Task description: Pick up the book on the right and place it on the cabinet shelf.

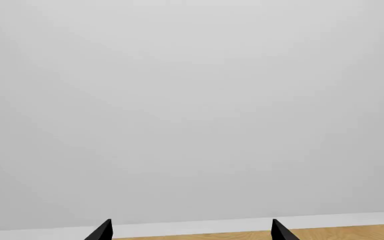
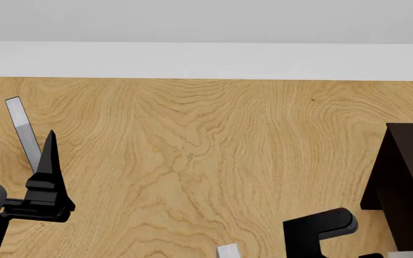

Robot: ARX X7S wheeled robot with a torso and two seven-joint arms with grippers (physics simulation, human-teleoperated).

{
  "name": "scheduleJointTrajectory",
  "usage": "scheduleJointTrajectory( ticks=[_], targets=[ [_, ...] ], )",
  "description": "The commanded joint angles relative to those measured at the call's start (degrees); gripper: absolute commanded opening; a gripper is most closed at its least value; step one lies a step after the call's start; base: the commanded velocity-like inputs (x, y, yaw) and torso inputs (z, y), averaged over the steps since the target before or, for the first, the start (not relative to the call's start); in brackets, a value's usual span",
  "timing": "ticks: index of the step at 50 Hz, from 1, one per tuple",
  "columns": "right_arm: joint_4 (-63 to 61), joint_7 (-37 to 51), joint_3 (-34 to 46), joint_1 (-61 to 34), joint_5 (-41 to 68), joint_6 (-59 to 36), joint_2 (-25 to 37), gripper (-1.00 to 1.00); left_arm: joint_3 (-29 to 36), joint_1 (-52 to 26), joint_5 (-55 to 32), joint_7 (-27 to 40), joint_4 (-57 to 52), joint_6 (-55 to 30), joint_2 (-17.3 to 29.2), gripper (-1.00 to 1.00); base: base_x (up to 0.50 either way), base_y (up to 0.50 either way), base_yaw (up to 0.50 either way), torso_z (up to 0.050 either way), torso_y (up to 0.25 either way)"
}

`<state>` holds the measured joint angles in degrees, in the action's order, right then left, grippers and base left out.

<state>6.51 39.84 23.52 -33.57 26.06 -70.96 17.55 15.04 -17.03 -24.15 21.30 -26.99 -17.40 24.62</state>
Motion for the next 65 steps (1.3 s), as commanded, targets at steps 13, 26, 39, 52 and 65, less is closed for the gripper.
scheduleJointTrajectory(
  ticks=[13, 26, 39, 52, 65],
  targets=[
    [5.8, -3.6, -0.5, 0.1, 1.3, 3.2, 0.2, 1.0, 0.1, -0.2, -0.2, 0.3, 0.1, 0.0, 0.2, 1.0, 0.0, 0.0, 0.0, 0.0, 0.0],
    [10.0, -4.7, -0.8, -1.5, 0.7, 5.3, 1.0, 1.0, 0.4, -0.2, -0.1, 0.2, 0.5, 0.3, 0.2, 1.0, 0.0, 0.0, 0.0, 0.0, 0.0],
    [19.3, -8.4, 0.8, -3.7, -0.6, 10.8, 0.3, 1.0, 0.5, -0.2, -0.2, 0.5, 0.2, 0.2, 0.3, 1.0, 0.0, 0.0, 0.0, 0.0, 0.0],
    [21.4, -7.4, -0.6, -4.4, -1.1, 10.5, 2.8, 1.0, 1.0, -0.2, 0.1, 0.4, 0.6, 0.6, 0.3, 1.0, 0.0, 0.0, 0.0, 0.0, 0.0],
    [29.8, -10.4, 1.0, -7.6, -3.1, 16.4, 2.7, 1.0, 1.0, -0.5, -0.1, 0.5, 0.9, 0.5, 0.4, 1.0, 0.0, 0.0, 0.0, 0.0, 0.0]
  ],
)
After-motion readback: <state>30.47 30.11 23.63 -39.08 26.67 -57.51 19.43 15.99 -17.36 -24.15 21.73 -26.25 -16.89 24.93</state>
